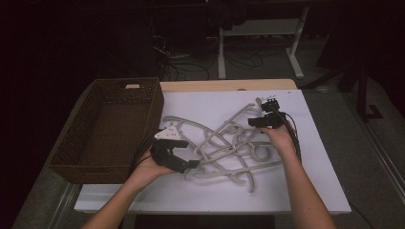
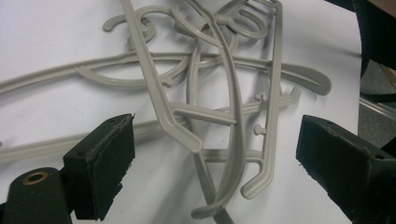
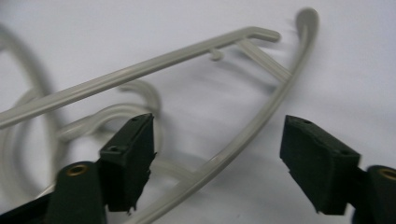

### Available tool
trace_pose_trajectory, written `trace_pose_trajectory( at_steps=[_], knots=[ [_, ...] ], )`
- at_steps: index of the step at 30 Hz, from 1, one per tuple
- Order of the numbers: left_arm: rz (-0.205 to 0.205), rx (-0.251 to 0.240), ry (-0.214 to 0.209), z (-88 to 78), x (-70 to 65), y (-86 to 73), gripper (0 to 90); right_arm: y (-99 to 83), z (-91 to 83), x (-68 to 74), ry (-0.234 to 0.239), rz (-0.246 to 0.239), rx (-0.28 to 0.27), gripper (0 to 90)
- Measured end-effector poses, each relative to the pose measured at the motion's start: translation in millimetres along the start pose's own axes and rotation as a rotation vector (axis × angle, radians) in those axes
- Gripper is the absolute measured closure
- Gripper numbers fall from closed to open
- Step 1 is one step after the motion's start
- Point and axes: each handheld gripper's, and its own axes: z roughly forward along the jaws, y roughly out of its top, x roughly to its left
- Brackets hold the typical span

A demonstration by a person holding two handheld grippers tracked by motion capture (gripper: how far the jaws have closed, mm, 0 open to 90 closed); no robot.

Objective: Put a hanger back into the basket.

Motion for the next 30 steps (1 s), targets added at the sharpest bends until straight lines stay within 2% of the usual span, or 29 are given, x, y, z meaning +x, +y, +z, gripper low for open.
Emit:
trace_pose_trajectory(
  at_steps=[1, 2, 4, 6, 8, 9, 11, 12, 14, 16, 22, 30],
  knots=[
    [0.004, 0.001, -0.002, 0.1, -0.8, -0.3, 11.5, 2.0, 9.8, -4.2, -0.015, 0.043, 0.028, 32.7],
    [0.004, 0.001, -0.002, 0.1, -0.8, -0.3, 11.5, 2.0, 9.8, -4.2, -0.015, 0.043, 0.028, 32.7],
    [0.004, 0.004, 0.001, 0.4, -0.8, -0.7, 11.5, 2.1, 18.1, -6.6, -0.021, 0.077, 0.057, 35.3],
    [0.001, 0.002, 0.002, 0.5, -0.7, -1.0, 11.5, 2.1, 26.5, -7.4, -0.029, 0.104, 0.079, 40.7],
    [0.002, 0.002, 0.001, 0.2, -0.8, -0.9, 11.5, 2.1, 28.7, -8.0, -0.035, 0.109, 0.089, 43.0],
    [0.001, 0.000, 0.002, 0.1, -0.8, -0.9, 11.5, 2.3, 32.2, -8.2, -0.042, 0.122, 0.104, 47.2],
    [0.000, -0.001, 0.002, 0.1, -0.7, -0.9, 11.5, 2.3, 32.2, -8.2, -0.042, 0.122, 0.104, 47.2],
    [-0.001, 0.002, 0.003, 0.5, -0.6, -1.1, 11.5, 2.7, 36.6, -7.8, -0.051, 0.129, 0.129, 53.3],
    [-0.001, 0.004, 0.004, 0.7, -0.3, -1.2, 11.5, 3.2, 39.1, -7.0, -0.061, 0.126, 0.144, 57.1],
    [-0.004, 0.005, 0.003, 0.8, -0.1, -1.3, 11.5, 4.1, 40.2, -6.6, -0.076, 0.124, 0.149, 59.8],
    [-0.006, 0.005, 0.004, 0.7, 0.1, -1.3, 11.5, 7.2, 41.5, -7.9, -0.079, 0.145, 0.155, 62.8],
    [-0.009, 0.010, 0.004, 1.3, 0.3, -1.6, 11.5, 16.8, 41.6, -6.3, -0.081, 0.135, 0.152, 77.1]
  ],
)
